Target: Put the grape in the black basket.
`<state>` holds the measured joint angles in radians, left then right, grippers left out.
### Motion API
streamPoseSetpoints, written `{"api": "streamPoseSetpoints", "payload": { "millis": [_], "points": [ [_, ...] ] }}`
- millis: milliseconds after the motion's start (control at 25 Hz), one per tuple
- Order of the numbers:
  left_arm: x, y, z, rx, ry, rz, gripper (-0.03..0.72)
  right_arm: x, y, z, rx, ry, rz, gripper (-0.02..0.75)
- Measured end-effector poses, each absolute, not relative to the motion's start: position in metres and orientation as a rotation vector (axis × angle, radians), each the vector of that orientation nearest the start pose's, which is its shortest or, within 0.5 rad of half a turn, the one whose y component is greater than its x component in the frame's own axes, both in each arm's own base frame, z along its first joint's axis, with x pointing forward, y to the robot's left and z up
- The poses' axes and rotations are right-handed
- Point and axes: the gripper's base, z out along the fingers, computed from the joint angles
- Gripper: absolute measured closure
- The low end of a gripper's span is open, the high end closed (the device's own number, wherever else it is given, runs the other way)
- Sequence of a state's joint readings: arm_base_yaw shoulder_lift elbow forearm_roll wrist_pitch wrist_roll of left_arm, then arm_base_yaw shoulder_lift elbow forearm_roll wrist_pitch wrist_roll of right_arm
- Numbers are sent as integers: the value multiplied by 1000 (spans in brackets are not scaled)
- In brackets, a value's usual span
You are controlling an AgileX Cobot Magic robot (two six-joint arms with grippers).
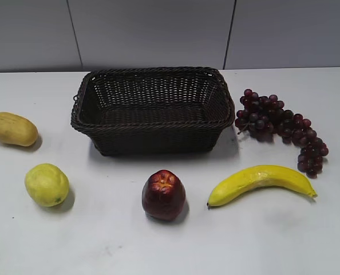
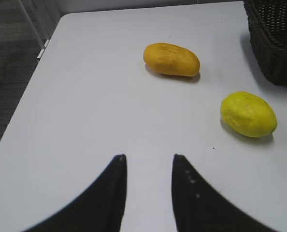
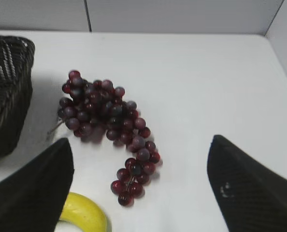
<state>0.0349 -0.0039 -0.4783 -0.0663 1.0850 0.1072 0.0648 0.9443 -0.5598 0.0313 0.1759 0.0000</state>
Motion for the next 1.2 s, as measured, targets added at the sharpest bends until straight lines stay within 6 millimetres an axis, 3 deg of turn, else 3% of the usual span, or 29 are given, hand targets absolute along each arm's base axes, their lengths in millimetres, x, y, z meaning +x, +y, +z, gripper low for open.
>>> {"api": "streamPoseSetpoints", "payload": {
  "millis": [320,760,920,1200],
  "points": [
    [-4,-5,269,79,2083,6,452,280,19,241,-125,2351,30,64],
    [-4,-5,269,79,2083,6,452,376,42,198,-288,2600,247,65],
    [-4,-5,269,79,2083,6,452,405,43,183,-368,2627,211,65],
    [-4,-5,269,79,2083,6,452,435,44,152,-464,2716,194,65]
  ]
}}
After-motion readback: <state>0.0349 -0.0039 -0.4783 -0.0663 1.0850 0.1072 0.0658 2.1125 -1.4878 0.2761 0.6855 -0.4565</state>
